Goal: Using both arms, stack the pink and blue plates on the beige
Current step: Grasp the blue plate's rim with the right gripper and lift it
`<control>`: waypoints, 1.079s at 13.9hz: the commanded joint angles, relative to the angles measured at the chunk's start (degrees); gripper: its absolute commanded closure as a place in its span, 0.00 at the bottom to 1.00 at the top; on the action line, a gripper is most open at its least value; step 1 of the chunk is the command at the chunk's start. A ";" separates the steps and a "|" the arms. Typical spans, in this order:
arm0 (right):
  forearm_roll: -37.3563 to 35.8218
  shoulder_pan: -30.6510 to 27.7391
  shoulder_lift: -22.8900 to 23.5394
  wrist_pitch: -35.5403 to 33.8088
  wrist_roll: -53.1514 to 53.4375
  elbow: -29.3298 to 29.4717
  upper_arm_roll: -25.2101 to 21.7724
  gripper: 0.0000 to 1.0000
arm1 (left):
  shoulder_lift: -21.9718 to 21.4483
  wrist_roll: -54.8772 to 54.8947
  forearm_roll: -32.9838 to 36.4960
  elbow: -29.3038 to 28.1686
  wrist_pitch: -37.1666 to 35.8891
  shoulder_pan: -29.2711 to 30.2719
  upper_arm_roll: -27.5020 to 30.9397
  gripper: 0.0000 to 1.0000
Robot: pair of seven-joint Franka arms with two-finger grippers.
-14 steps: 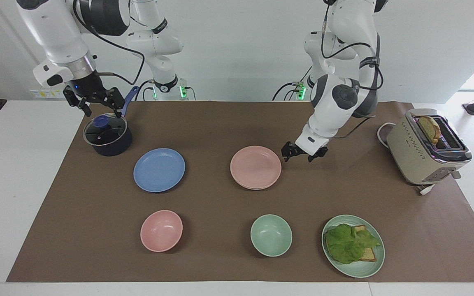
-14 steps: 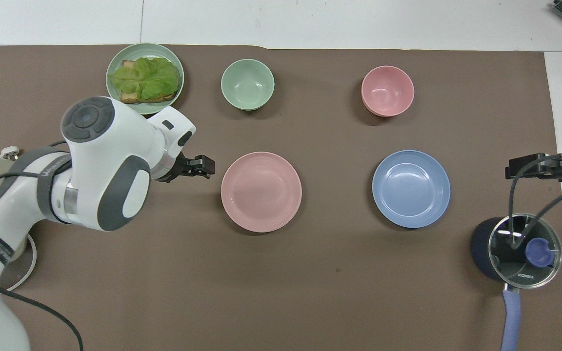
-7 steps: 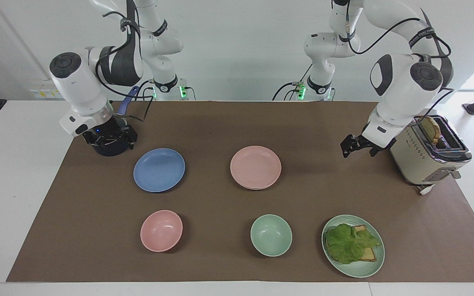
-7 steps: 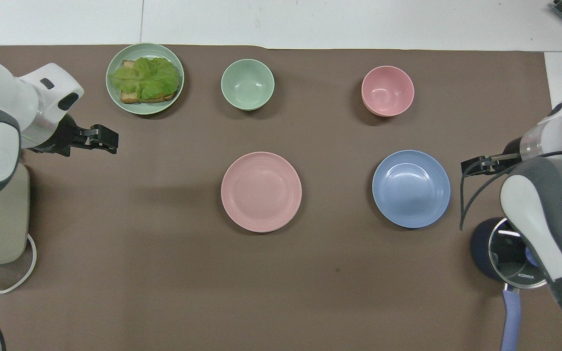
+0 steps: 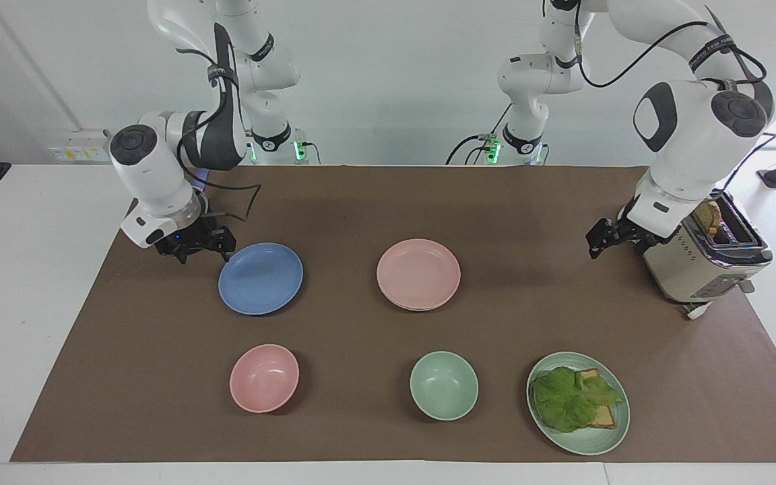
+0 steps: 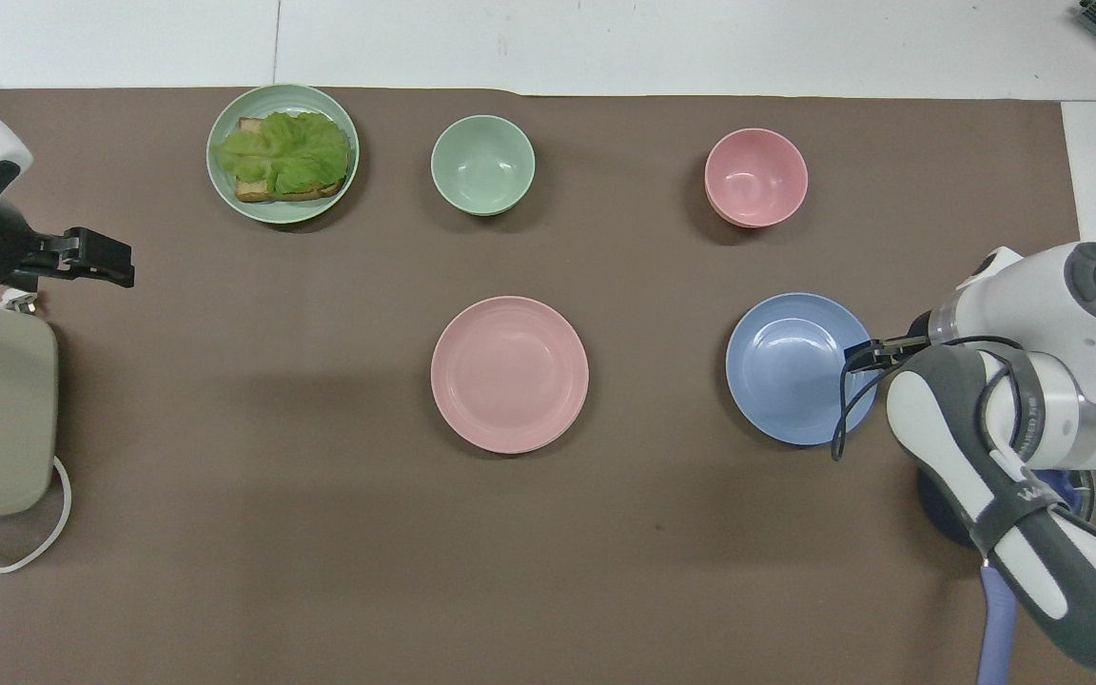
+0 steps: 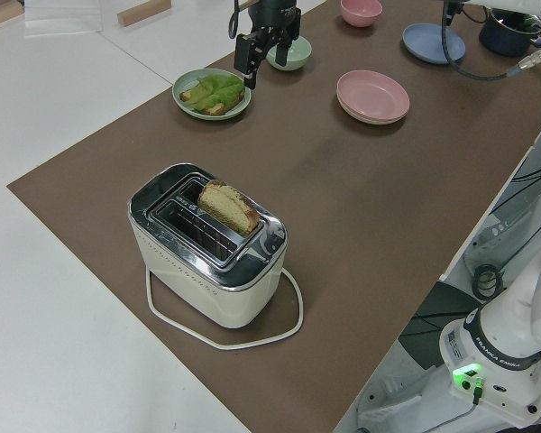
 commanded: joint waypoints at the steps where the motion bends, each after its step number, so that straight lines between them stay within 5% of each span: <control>1: 3.39 -0.76 1.44 2.43 -3.72 -1.32 0.21 0.00 | -2.84 1.17 1.22 0.02 -3.37 0.27 -0.67 0.00; 3: 3.74 -0.85 1.88 3.13 -5.55 -1.32 0.21 0.06 | -5.30 1.08 1.04 0.11 -4.60 0.10 -0.84 0.00; 6: 3.83 -0.94 1.97 3.39 -6.53 -1.32 0.21 0.82 | -8.03 1.00 0.69 0.11 -6.37 0.36 -0.67 0.00; 7: 3.83 -0.94 1.97 3.39 -6.36 -1.32 0.21 1.00 | -8.21 0.91 0.69 0.11 -6.28 0.27 -0.67 0.00; 12: 4.18 -1.03 2.76 2.44 -6.27 0.17 0.21 1.00 | -8.30 0.73 0.60 0.02 -6.19 0.54 -0.58 0.00; 15: 4.27 -1.37 1.98 -3.70 -7.15 4.30 0.12 1.00 | -8.30 0.73 0.60 0.11 -6.37 0.54 -0.58 0.00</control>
